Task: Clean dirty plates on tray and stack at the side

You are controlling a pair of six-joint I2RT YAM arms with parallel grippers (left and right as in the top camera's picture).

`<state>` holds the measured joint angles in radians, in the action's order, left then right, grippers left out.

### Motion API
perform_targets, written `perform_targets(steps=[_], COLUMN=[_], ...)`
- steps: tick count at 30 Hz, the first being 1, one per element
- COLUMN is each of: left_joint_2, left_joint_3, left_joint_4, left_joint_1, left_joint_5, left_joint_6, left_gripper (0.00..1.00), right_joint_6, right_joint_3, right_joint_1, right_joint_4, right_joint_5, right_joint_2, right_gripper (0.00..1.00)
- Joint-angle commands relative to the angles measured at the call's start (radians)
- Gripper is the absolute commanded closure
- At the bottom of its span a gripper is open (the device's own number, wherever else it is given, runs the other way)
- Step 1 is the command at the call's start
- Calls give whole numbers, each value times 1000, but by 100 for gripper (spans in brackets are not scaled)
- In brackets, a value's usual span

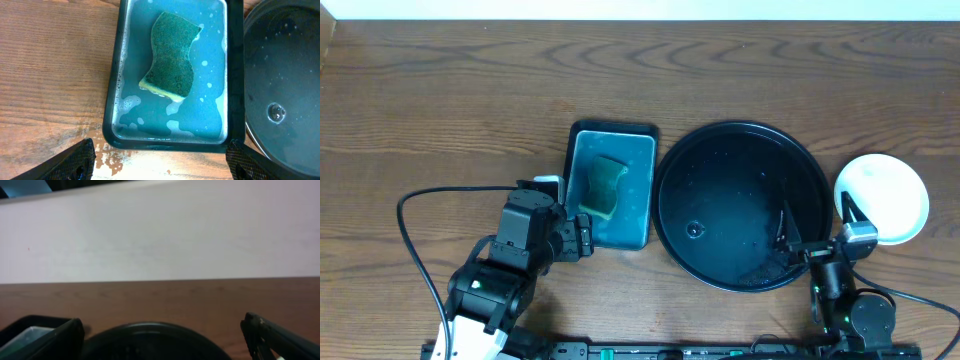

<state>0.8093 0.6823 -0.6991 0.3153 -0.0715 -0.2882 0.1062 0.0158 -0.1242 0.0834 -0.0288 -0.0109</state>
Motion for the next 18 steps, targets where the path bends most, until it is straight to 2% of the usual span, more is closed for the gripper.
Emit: perform_targets(steps=[1, 3, 6, 18], left_joint_2=[0, 0, 0, 0], left_joint_3=[-7, -7, -7, -7], left_joint_4=[1, 1, 1, 1], left_joint_1=[-5, -5, -5, -5], left_joint_5=[13, 13, 13, 13], left_joint_6=[-5, -5, -5, -5], left_gripper=[15, 15, 15, 15], right_joint_6=[-18, -55, -67, -93], right_joint_3=[-10, -10, -10, -10], right_joint_1=[-8, -8, -8, -8], right_joint_4=[0, -29, -169, -158], right_joint_5=[18, 15, 14, 13], right_joint_2=[6, 6, 6, 6], right_gripper=[1, 1, 1, 1])
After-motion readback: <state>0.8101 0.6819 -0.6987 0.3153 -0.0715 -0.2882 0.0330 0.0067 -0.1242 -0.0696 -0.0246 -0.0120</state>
